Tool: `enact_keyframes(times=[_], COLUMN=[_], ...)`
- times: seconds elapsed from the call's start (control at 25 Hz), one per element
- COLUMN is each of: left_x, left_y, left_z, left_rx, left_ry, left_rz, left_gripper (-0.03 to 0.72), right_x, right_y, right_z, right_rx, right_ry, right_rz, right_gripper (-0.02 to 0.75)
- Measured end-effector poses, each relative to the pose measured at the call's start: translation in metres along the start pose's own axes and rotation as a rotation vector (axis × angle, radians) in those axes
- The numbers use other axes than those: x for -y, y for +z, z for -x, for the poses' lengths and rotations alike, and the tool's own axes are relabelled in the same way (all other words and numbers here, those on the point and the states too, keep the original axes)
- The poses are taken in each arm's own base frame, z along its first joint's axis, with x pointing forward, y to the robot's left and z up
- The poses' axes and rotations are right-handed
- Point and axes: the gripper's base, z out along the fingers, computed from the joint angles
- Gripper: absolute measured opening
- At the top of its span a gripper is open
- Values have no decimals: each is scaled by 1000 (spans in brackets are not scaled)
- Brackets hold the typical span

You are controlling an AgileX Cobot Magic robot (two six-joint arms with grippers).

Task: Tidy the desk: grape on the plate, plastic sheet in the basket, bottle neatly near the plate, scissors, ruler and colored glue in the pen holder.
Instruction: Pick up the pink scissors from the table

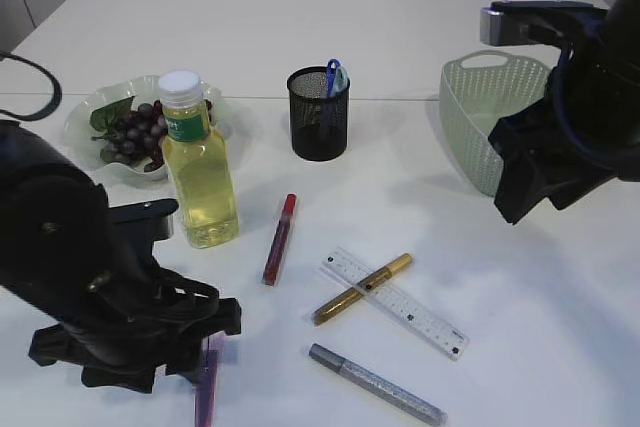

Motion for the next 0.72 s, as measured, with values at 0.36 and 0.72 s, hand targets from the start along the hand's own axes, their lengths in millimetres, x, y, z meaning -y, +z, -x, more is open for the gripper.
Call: enact_keyframes(times=[0.36,0.72], left_x=[36,37], left_y=[11,22], left_z=[31,32], left_rx=[33,-35], left_ry=[-17,-81], left_rz=[-43,35], left_gripper=[411,412], right_x=[0,-1], right_y=[0,0], right_z=[0,0], right_rx=[1,2], right_ry=[2,1], right_rz=[5,6], right_gripper=[438,438])
